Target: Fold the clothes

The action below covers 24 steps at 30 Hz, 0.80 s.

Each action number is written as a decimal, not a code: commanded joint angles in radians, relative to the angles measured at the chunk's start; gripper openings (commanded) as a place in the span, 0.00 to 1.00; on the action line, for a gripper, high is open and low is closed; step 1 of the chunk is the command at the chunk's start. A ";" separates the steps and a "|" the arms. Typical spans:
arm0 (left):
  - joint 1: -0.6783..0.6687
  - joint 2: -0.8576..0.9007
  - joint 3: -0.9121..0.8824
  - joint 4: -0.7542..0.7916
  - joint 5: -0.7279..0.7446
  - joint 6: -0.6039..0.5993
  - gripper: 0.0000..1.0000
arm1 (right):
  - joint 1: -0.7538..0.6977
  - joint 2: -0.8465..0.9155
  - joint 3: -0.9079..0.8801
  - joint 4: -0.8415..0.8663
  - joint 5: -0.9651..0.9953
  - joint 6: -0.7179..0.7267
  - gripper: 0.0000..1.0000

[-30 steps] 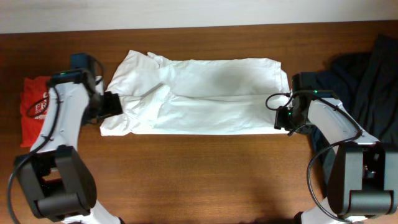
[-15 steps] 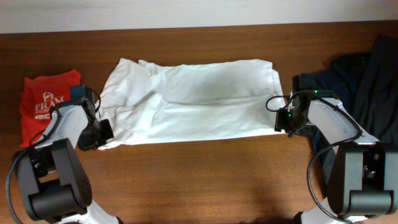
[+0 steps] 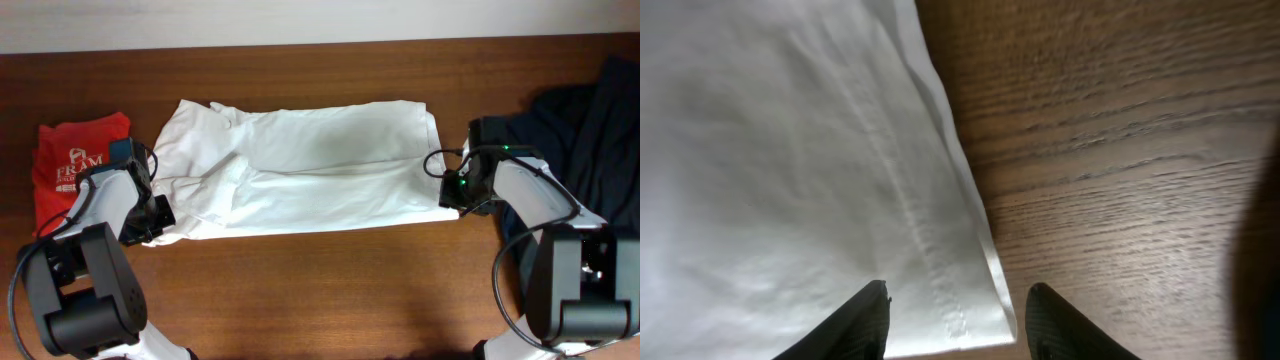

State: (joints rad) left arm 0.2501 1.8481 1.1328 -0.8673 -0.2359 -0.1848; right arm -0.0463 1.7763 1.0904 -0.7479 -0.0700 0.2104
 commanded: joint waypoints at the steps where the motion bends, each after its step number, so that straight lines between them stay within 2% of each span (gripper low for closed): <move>1: 0.006 0.003 -0.008 0.002 0.012 -0.014 0.03 | -0.006 0.074 -0.032 0.012 -0.005 0.008 0.48; 3: 0.006 0.003 -0.008 0.002 0.013 -0.014 0.02 | -0.006 0.089 -0.032 0.010 -0.005 0.008 0.44; 4: 0.006 0.003 -0.008 -0.002 0.012 -0.013 0.02 | -0.006 0.089 -0.032 -0.008 -0.004 0.008 0.22; 5: 0.006 0.003 -0.008 -0.007 0.011 -0.013 0.02 | -0.007 0.089 -0.032 -0.023 0.003 0.008 0.04; 8: 0.009 0.003 -0.008 -0.129 -0.042 -0.063 0.00 | -0.008 0.089 -0.032 -0.187 0.233 0.091 0.04; 11: 0.009 0.003 -0.008 -0.296 -0.041 -0.115 0.00 | -0.008 0.089 -0.032 -0.282 0.240 0.095 0.04; 13: 0.009 0.003 -0.008 -0.315 -0.032 -0.118 0.00 | -0.008 0.089 -0.032 -0.323 0.238 0.117 0.04; 16: 0.008 0.002 0.035 -0.324 0.039 -0.094 0.00 | -0.008 0.070 0.004 -0.335 0.236 0.116 0.12; 17: 0.008 -0.005 0.084 -0.340 0.082 -0.035 0.00 | -0.008 0.053 0.061 -0.365 0.231 0.116 0.35; 18: 0.008 -0.027 0.141 -0.356 0.098 -0.030 0.09 | -0.008 0.037 0.137 -0.399 0.204 0.108 0.59; 20: 0.008 -0.072 0.237 -0.382 0.111 -0.030 0.41 | -0.006 0.027 0.280 -0.462 0.174 0.078 0.60; 23: 0.008 -0.100 0.362 -0.386 0.133 -0.029 0.68 | -0.006 0.027 0.406 -0.516 0.152 0.048 0.60; 24: 0.008 -0.100 0.392 -0.370 0.202 -0.018 0.69 | -0.006 0.027 0.421 -0.521 0.152 0.048 0.60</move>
State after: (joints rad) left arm 0.2501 1.7855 1.4345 -1.2537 -0.1337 -0.2276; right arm -0.0471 1.8259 1.4578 -1.2526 0.0994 0.2798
